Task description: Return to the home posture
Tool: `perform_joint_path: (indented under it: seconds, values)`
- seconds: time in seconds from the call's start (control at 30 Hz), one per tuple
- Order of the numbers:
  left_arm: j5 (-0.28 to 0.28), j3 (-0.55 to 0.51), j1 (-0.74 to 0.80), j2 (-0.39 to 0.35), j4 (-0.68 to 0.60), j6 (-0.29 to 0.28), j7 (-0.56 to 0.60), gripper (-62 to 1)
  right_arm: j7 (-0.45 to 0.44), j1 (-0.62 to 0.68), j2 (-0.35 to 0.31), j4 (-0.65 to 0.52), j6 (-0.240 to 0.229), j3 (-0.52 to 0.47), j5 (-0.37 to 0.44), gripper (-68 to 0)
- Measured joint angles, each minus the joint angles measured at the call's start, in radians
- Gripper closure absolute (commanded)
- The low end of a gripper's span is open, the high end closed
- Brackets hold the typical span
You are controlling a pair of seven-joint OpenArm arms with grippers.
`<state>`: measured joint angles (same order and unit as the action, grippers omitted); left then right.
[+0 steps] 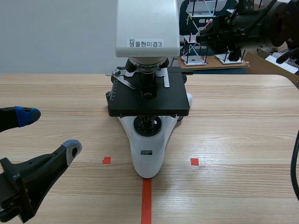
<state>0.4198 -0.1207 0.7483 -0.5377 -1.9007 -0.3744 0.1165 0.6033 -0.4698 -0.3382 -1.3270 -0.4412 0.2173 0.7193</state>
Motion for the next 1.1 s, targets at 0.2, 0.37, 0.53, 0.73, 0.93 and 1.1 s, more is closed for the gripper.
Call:
perform_joint_path:
  seconds: [0.2,0.37,0.53,0.73,0.93,1.1]
  values:
    - [0.0,0.0,0.0,0.0,0.0,0.0,0.0,-62.3,0.0,0.0,0.0,0.0,0.0,0.0,0.0,0.0]
    - [0.0,0.0,0.0,0.0,0.0,0.0,0.0,-62.3,0.0,0.0,0.0,0.0,0.0,0.0,0.0,0.0]
    - [0.0,0.0,0.0,0.0,0.0,0.0,0.0,-62.3,-0.023,0.012,0.0,-0.002,0.0,0.0,-0.002,-2.2]
    - [0.0,0.0,0.0,0.0,0.0,0.0,0.0,-62.3,-0.078,0.157,-0.021,-0.142,0.0,-0.037,-0.027,-24.2]
    - [0.0,0.0,0.0,0.0,0.0,0.0,0.0,-62.3,-0.175,0.396,-0.053,-0.433,-0.003,-0.142,-0.152,-50.2]
    - [0.0,0.0,0.0,0.0,0.0,0.0,0.0,-62.3,-0.34,0.651,-0.052,-0.584,-0.033,-0.211,-0.203,-61.1]
